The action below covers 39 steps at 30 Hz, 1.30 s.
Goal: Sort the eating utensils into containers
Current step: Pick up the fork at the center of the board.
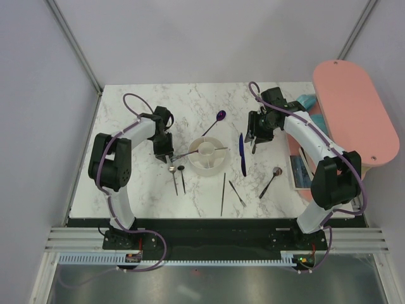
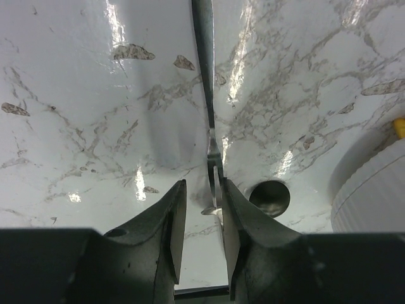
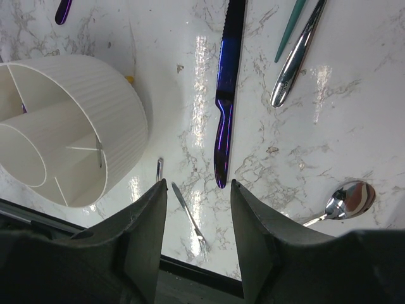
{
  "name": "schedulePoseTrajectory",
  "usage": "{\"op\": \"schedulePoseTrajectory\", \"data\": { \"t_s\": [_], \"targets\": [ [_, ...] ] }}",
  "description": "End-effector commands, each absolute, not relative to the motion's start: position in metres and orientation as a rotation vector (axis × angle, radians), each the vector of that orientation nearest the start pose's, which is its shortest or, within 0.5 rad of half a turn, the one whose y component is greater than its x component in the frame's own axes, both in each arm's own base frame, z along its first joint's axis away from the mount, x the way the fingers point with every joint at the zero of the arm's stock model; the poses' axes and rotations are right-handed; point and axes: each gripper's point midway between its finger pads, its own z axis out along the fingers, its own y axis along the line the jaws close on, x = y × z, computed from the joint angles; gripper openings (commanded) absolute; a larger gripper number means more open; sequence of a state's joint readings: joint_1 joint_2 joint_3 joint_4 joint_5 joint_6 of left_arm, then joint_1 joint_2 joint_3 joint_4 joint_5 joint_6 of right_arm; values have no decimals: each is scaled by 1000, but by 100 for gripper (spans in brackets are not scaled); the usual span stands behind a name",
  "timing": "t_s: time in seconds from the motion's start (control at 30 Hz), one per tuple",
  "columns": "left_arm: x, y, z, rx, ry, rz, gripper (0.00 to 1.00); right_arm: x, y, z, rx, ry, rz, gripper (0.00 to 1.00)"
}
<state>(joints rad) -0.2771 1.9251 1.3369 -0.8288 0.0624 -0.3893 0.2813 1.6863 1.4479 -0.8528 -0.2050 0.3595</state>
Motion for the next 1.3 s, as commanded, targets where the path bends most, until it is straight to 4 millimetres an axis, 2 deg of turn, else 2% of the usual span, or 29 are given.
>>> {"op": "schedulePoseTrajectory", "data": {
  "t_s": [0.0, 0.13, 0.67, 1.17, 1.27],
  "targets": [
    [330, -133, 47, -86, 2967, -271, 36, 363, 157, 152, 27, 2668, 497, 52],
    [330, -137, 49, -72, 2975, -293, 36, 365, 158, 154, 28, 2666, 500, 52],
    [313, -135, 28, -77, 3053, -237, 36, 362, 155, 149, 35, 2676, 500, 52],
    [312, -136, 20, -94, 3078, -241, 35, 363, 154, 149, 45, 2671, 504, 52],
    [314, -138, 19, -94, 3081, -247, 32, 363, 153, 150, 44, 2666, 505, 52]
  ]
}}
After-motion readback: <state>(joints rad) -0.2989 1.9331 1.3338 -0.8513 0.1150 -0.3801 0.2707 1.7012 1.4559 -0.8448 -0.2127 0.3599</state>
